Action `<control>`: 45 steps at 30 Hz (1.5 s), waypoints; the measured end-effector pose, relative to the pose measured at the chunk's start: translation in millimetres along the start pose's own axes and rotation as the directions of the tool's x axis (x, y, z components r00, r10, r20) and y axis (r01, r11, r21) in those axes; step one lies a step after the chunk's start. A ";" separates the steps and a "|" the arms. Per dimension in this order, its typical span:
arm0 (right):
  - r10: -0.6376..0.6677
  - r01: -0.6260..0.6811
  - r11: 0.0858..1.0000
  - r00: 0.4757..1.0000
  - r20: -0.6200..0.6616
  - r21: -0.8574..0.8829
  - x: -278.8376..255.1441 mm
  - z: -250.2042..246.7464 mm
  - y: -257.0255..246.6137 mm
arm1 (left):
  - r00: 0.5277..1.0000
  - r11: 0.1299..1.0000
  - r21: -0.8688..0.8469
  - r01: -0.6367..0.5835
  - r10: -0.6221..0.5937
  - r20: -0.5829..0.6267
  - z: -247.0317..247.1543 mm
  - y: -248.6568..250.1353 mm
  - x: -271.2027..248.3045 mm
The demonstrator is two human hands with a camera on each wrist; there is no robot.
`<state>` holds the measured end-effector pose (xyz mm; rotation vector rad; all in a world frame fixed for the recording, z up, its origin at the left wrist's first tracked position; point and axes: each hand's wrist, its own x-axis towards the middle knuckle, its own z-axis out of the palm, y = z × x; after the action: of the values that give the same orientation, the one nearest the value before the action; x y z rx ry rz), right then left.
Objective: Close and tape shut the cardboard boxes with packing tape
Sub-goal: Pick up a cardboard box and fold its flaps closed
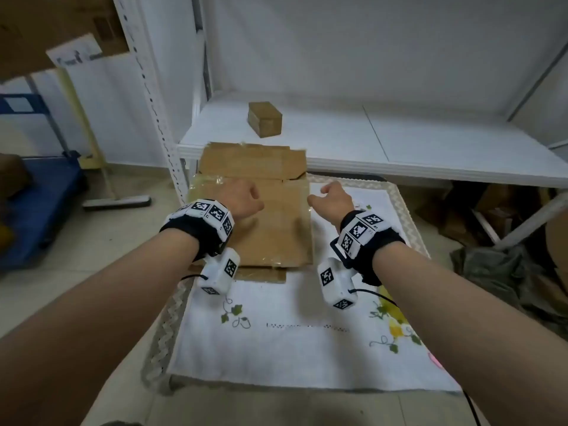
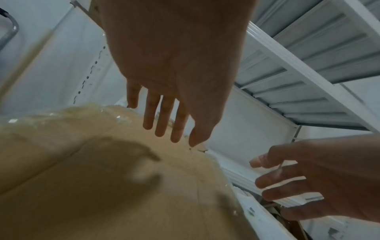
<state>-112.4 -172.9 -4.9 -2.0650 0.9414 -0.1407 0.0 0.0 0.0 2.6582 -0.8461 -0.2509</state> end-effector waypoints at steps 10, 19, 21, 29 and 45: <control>0.099 -0.102 0.995 0.991 0.086 0.025 -15.9 52.1 57.2 | 1.000 0.998 -0.057 0.027 -0.026 0.012 55.7 -21.6 -41.7; 0.079 -0.158 0.906 0.975 0.210 0.393 -55.4 51.2 63.7 | 0.999 0.992 -0.124 0.039 -0.034 0.040 58.8 -22.0 -86.3; 0.092 -0.181 0.848 0.976 0.197 0.499 -63.4 44.1 65.2 | 0.995 0.986 -0.139 0.092 -0.096 -0.023 56.8 -27.7 -93.9; 0.187 -0.224 0.877 0.974 0.129 0.425 -86.1 25.5 103.2 | 0.908 0.840 -0.485 0.243 -0.373 -0.191 52.3 -49.0 -138.5; 0.092 -0.116 0.880 0.993 0.075 0.460 -129.0 18.7 117.7 | 0.953 0.329 -0.926 0.184 -0.289 0.087 60.6 -69.1 -157.9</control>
<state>-263.9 -117.6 -74.6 -1.5647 0.8846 -0.2315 -107.2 129.5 -71.6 1.6124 -0.1102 -0.4965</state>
